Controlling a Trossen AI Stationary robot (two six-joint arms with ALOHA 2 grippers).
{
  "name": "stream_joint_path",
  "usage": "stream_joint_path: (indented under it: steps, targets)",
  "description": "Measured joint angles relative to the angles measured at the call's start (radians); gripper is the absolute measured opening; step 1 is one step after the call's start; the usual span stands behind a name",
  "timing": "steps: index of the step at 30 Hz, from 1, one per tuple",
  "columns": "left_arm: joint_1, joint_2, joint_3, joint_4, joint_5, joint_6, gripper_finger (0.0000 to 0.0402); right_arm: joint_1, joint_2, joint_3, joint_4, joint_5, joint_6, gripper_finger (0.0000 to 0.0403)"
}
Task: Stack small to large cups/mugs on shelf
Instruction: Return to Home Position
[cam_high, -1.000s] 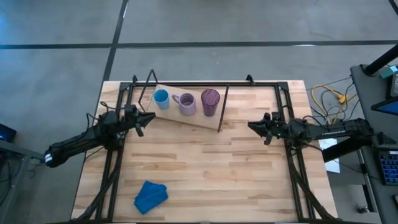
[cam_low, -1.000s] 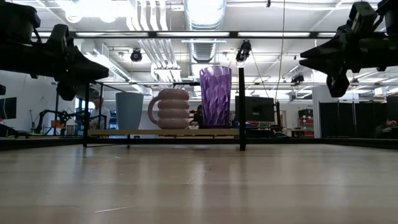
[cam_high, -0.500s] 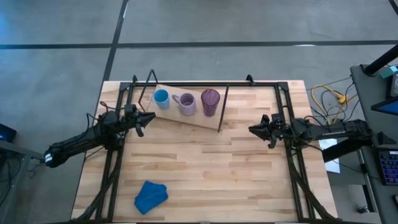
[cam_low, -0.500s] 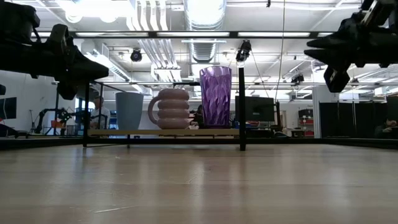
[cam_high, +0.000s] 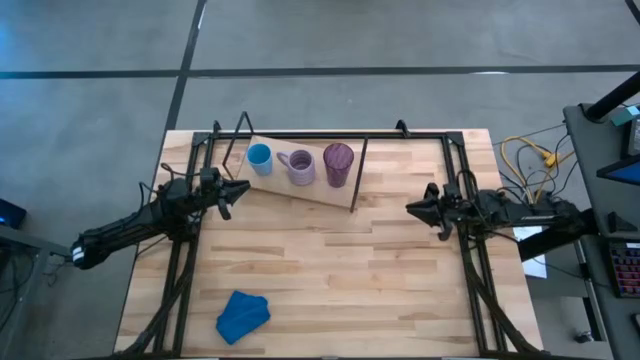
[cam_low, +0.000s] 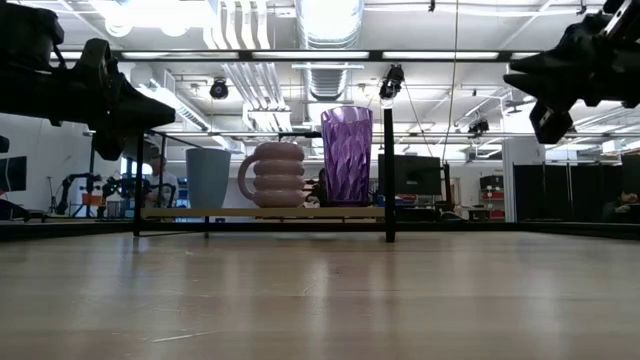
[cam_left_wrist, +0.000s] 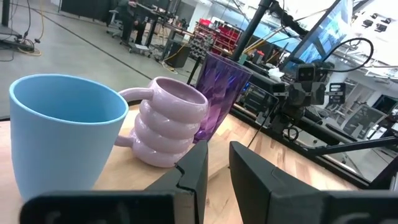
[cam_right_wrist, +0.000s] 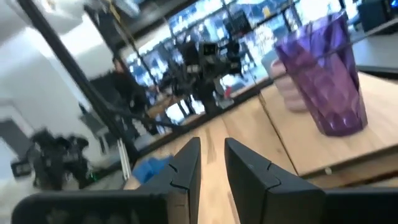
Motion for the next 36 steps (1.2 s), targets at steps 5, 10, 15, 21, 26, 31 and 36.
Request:
stream_joint_path:
  steps: [5,10,15,21,26,31,36]
  targets:
    - [0.000,-0.001,-0.001,0.005,0.000,0.000,0.0052,0.000,0.004,0.103,-0.266,-0.019,-0.016,0.0067]
    - [0.000,0.000,-0.001,0.006,0.000,0.000,0.0052,0.000,0.000,0.253,-0.486,0.042,-0.093,0.0068]
    - [0.000,0.000,-0.001,0.006,0.000,0.000,0.0052,0.000,-0.001,0.266,-0.367,0.022,-0.263,0.0065]
    - [0.000,0.000,-0.001,0.007,0.000,0.000,0.0052,0.001,0.001,0.015,-0.056,-0.102,-0.155,0.0063]
    - [0.000,0.000,-0.001,0.007,0.001,0.000,0.0052,0.000,0.000,0.030,-0.051,-0.098,-0.211,0.0063]
    - [0.000,0.000,-0.001,0.008,0.001,0.000,0.0052,0.000,0.000,0.049,-0.094,-0.100,-0.233,0.0063]
    - [0.000,0.000,-0.001,0.007,0.001,0.000,0.0052,0.000,0.000,0.030,-0.099,-0.121,-0.198,0.0063]
